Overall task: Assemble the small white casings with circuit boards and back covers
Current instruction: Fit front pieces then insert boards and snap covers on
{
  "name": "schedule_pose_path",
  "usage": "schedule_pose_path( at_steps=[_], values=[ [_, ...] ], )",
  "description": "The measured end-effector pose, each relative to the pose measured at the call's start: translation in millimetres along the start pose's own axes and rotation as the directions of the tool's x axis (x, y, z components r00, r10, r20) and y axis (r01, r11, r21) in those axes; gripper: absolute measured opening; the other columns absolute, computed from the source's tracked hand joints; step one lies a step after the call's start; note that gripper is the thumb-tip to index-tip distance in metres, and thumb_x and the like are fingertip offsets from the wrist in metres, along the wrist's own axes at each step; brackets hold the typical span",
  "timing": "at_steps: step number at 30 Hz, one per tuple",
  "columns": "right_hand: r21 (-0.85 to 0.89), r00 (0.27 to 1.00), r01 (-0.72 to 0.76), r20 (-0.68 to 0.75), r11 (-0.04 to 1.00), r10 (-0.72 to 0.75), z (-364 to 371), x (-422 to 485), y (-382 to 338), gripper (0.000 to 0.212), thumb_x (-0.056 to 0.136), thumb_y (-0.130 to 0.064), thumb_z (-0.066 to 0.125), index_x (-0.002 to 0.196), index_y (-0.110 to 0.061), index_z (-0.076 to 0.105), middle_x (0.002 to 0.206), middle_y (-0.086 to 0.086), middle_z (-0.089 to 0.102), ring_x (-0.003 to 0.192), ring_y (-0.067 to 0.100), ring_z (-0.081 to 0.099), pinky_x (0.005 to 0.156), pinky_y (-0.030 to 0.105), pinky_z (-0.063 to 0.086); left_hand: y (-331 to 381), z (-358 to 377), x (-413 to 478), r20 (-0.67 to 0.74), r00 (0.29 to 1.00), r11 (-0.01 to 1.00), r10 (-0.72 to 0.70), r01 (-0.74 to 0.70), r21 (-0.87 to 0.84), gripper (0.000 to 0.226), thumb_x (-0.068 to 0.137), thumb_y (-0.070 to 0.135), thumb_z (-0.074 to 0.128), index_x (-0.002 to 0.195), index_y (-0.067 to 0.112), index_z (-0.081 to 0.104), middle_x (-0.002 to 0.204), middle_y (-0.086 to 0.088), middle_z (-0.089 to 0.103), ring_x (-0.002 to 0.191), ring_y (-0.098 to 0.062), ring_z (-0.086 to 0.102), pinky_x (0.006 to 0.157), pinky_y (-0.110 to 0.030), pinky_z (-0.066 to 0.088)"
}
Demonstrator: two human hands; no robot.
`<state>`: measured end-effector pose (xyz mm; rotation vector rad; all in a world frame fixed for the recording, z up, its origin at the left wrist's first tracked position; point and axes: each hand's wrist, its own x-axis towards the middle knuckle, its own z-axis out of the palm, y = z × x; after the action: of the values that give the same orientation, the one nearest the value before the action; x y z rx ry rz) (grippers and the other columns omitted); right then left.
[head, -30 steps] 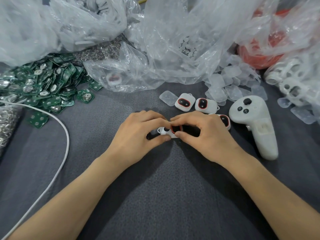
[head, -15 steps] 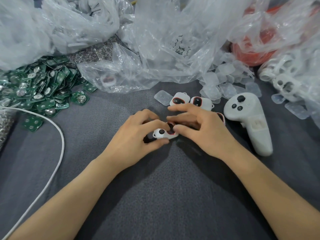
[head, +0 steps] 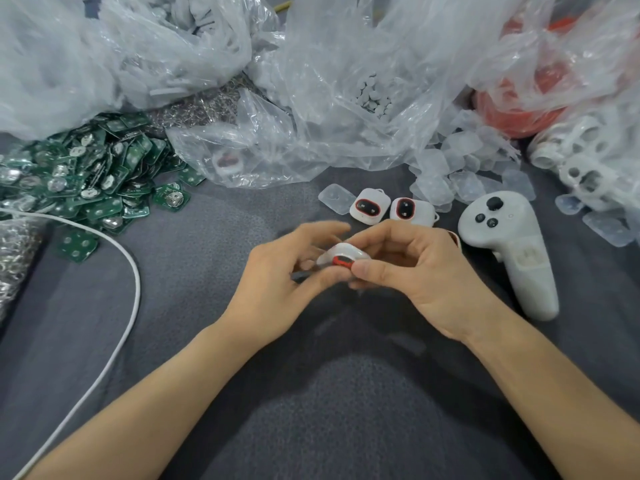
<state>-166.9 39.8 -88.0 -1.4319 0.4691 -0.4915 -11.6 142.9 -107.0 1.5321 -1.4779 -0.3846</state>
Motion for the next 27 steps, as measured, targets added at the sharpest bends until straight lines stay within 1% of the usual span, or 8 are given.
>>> schedule_pose_path(
  at_steps=[3, 6, 11, 12, 16, 21, 23, 27],
  values=[
    [-0.141, 0.999, 0.043, -0.018, 0.989, -0.046, 0.4, -0.8, -2.8, 0.017, 0.075, -0.006, 0.072, 0.089, -0.017, 0.071, 0.084, -0.001, 0.074, 0.079, 0.01, 0.07, 0.074, 0.015, 0.052, -0.5, -0.8, 0.3, 0.013, 1.0, 1.0, 0.003, -0.003, 0.005, 0.023, 0.083, 0.033, 0.069, 0.106, 0.031, 0.064, 0.084, 0.03, 0.066, 0.075, 0.005, 0.065, 0.069, -0.011, 0.047],
    [-0.216, 0.998, 0.037, -0.033, 0.976, -0.045, 0.1, -1.1, -1.8, 0.017, 0.08, -0.001, 0.071, 0.09, -0.014, 0.071, 0.084, 0.0, 0.074, 0.075, 0.01, 0.07, 0.073, 0.017, 0.053, -2.2, -0.6, 0.4, 0.018, 1.0, 1.0, -0.016, 0.016, -0.001, 0.018, 0.081, 0.025, 0.069, 0.099, 0.028, 0.066, 0.073, 0.031, 0.064, 0.07, 0.01, 0.062, 0.067, -0.005, 0.041],
    [-0.318, 0.991, 0.096, -0.062, 0.943, -0.122, 4.1, -3.1, 0.6, 0.017, 0.084, -0.006, 0.069, 0.09, -0.022, 0.07, 0.086, -0.004, 0.073, 0.077, 0.01, 0.07, 0.076, 0.021, 0.056, 0.9, 0.8, -0.7, -0.004, 0.998, 0.995, -0.057, 0.056, -0.088, 0.007, 0.083, 0.032, 0.065, 0.091, 0.034, 0.064, 0.074, 0.004, 0.072, 0.067, -0.004, 0.069, 0.064, -0.024, 0.055],
    [-0.336, 0.988, 0.113, -0.057, 0.935, -0.14, 4.6, -3.4, 0.8, 0.018, 0.084, -0.007, 0.069, 0.09, -0.023, 0.069, 0.086, -0.006, 0.073, 0.078, 0.008, 0.069, 0.075, 0.018, 0.054, 1.7, 1.0, -1.2, -0.012, 0.998, 0.993, -0.059, 0.058, -0.102, 0.007, 0.083, 0.033, 0.065, 0.09, 0.033, 0.064, 0.074, 0.005, 0.072, 0.067, -0.004, 0.07, 0.063, -0.025, 0.055],
    [-0.344, 0.986, 0.147, -0.03, 0.928, -0.167, 2.1, -3.5, 0.7, 0.019, 0.086, -0.007, 0.067, 0.093, -0.024, 0.069, 0.088, -0.007, 0.072, 0.081, 0.008, 0.068, 0.075, 0.019, 0.054, 4.1, 0.3, -0.4, -0.008, 0.999, 0.994, -0.041, 0.04, -0.104, 0.009, 0.081, 0.031, 0.067, 0.09, 0.033, 0.064, 0.067, 0.028, 0.065, 0.062, 0.008, 0.061, 0.061, -0.006, 0.042],
    [-0.332, 0.982, 0.175, -0.012, 0.927, -0.19, -0.1, -3.1, 2.7, 0.025, 0.085, -0.003, 0.067, 0.1, -0.023, 0.068, 0.095, -0.007, 0.072, 0.088, 0.008, 0.069, 0.081, 0.02, 0.054, -0.1, 0.6, 0.4, 0.018, 0.992, 0.981, -0.122, 0.123, -0.151, 0.012, 0.076, 0.034, 0.074, 0.083, 0.028, 0.066, 0.056, 0.012, 0.062, 0.051, -0.009, 0.053, 0.052, -0.024, 0.042],
    [-0.408, 0.961, 0.248, -0.015, 0.879, -0.278, 1.5, -2.7, 3.8, 0.024, 0.084, -0.002, 0.069, 0.103, -0.017, 0.068, 0.1, -0.002, 0.07, 0.094, 0.013, 0.067, 0.082, 0.025, 0.055, 1.8, 0.4, 1.3, 0.039, 0.977, 0.939, -0.209, 0.212, -0.271, 0.017, 0.075, 0.034, 0.075, 0.083, 0.021, 0.067, 0.064, 0.001, 0.07, 0.058, -0.019, 0.066, 0.055, -0.031, 0.052],
    [-0.612, 0.863, 0.422, 0.043, 0.669, -0.504, 5.1, -2.0, 5.3, 0.021, 0.08, -0.007, 0.074, 0.1, -0.004, 0.07, 0.107, 0.008, 0.063, 0.094, 0.016, 0.065, 0.074, 0.03, 0.057, 3.6, -1.3, 3.9, 0.101, 0.949, 0.821, -0.297, 0.308, -0.481, 0.016, 0.076, 0.026, 0.066, 0.087, 0.015, 0.068, 0.08, 0.005, 0.074, 0.068, -0.011, 0.07, 0.057, -0.021, 0.055]
  ],
)
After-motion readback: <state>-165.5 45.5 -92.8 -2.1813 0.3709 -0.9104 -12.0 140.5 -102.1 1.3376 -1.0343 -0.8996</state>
